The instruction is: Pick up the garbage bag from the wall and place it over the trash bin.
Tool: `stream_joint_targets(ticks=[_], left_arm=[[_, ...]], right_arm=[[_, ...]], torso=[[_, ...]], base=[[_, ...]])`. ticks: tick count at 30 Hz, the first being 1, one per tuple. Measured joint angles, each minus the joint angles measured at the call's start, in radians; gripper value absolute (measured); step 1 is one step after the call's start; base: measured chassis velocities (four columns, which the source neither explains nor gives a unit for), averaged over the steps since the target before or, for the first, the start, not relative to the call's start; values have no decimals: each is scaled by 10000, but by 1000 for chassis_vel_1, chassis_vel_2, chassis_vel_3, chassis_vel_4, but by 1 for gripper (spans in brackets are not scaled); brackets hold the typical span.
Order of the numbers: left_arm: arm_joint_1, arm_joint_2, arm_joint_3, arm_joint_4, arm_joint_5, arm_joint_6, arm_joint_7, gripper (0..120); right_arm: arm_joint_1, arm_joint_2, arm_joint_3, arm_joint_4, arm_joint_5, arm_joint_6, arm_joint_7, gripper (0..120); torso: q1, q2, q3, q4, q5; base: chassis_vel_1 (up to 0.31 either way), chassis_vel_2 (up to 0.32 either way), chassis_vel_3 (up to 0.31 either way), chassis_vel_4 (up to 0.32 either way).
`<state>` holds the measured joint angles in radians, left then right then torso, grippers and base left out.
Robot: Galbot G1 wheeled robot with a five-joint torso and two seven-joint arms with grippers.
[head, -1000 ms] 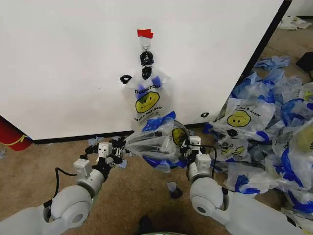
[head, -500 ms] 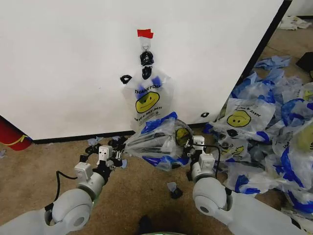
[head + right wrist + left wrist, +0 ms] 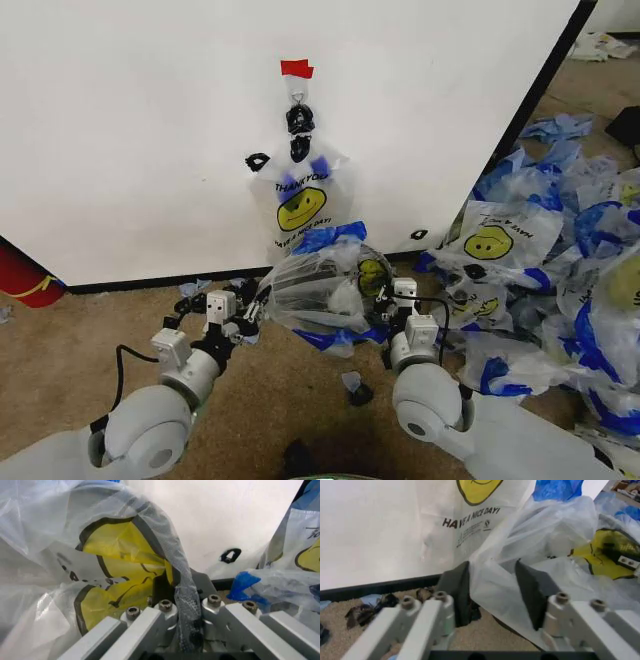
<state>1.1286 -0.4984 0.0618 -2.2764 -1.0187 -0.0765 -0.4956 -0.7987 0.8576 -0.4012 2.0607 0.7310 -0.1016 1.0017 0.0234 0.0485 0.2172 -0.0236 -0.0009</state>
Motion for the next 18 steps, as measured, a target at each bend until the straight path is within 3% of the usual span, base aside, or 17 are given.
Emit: stream_joint_targets(ticks=[5, 7, 12, 18], left_arm=[[66, -22, -92, 139, 206, -58, 7, 63], [66, -22, -99, 142, 214, -60, 7, 63], [151, 72, -621, -15, 307, -83, 5, 89], [495, 120, -1258, -357, 423, -118, 181, 97]], right_arm=[[-108, -40, 87, 66, 0, 3, -17, 0], [-116, -46, 91, 69, 0, 5, -22, 0], [-185, -102, 174, 90, -11, 39, -68, 0], [-212, -99, 154, 92, -58, 193, -177, 0]], torso=[[0, 0, 0, 0, -2], [0, 0, 0, 0, -3], [0, 0, 0, -1, 1], [0, 0, 0, 0, -1]], base=[[0, 0, 0, 0], [0, 0, 0, 0], [0, 0, 0, 0], [0, 0, 0, 0]])
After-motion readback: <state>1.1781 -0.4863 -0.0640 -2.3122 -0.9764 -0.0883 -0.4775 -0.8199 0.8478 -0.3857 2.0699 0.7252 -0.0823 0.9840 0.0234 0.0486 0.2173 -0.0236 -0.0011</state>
